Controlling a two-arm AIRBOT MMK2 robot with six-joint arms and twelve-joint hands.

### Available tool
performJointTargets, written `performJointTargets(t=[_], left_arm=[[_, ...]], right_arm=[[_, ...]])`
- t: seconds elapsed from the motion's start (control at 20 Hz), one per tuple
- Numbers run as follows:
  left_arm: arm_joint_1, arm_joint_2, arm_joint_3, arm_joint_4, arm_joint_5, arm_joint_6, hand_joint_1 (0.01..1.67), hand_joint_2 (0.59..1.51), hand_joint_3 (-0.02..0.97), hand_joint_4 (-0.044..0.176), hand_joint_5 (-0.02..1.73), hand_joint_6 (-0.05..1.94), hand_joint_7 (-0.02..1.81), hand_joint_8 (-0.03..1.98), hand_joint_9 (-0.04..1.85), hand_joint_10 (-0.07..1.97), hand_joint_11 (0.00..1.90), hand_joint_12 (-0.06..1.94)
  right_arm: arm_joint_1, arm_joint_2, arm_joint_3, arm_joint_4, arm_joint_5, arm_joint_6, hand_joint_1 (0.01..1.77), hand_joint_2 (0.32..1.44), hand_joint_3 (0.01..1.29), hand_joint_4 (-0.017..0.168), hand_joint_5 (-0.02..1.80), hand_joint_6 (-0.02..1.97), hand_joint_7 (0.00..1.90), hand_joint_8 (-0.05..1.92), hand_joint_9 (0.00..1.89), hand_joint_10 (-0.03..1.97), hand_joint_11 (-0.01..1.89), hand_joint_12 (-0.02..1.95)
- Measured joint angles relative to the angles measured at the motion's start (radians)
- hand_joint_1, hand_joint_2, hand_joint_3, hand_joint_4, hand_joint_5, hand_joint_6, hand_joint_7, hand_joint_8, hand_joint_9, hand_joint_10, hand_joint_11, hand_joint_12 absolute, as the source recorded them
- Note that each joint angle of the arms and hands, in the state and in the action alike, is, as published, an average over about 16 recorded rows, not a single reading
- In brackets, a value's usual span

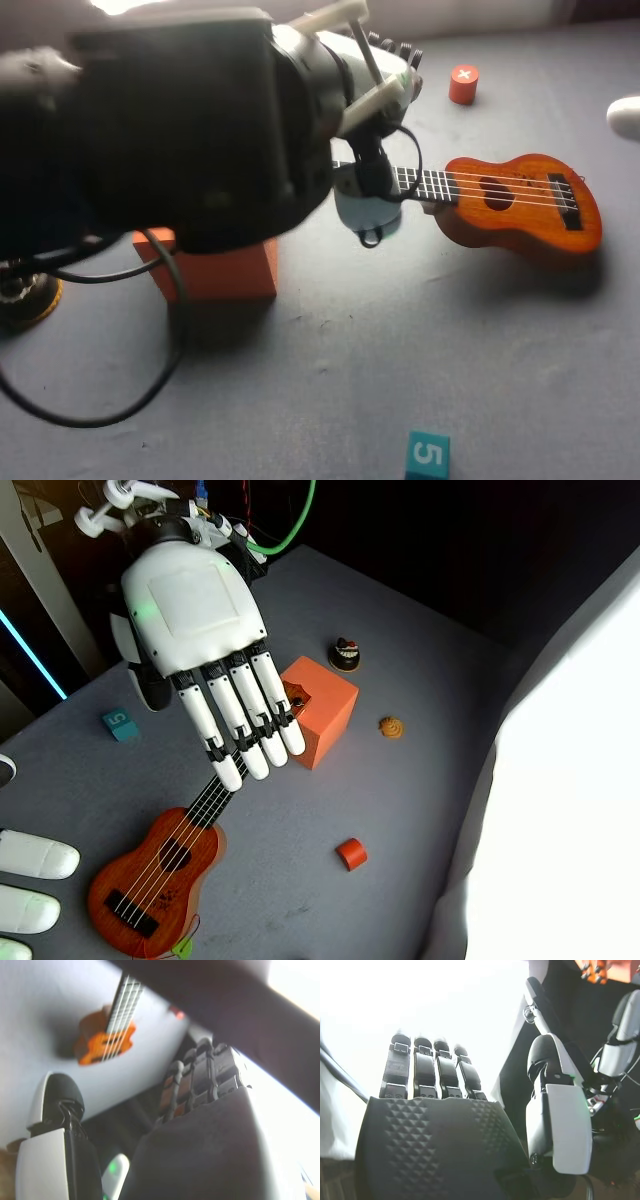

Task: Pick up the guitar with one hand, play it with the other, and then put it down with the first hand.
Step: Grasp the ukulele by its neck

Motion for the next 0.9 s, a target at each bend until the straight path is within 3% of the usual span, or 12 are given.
performJointTargets(t=[0.45, 0.9], left_arm=[[0.092, -0.132, 0.136, 0.092, 0.018, -0.087, 1.05, 1.030, 0.009, 0.024, 0.02, -0.01, 0.02, -0.01, 0.02, 0.01, 0.02, -0.01], [0.145, -0.193, 0.224, 0.130, 0.041, -0.112, 1.05, 1.033, 0.010, 0.023, 0.02, -0.01, 0.02, -0.01, 0.02, 0.01, 0.02, -0.01]], right_arm=[[0.005, -0.007, 0.007, -0.044, -0.055, 0.037, 0.33, 1.20, 0.02, -0.003, 0.02, 0.03, 0.01, 0.01, 0.01, 0.01, 0.02, 0.00], [0.010, -0.007, -0.003, -0.044, -0.056, 0.032, 0.11, 1.27, 0.02, -0.003, 0.02, 0.03, 0.01, 0.01, 0.01, 0.01, 0.02, 0.00]])
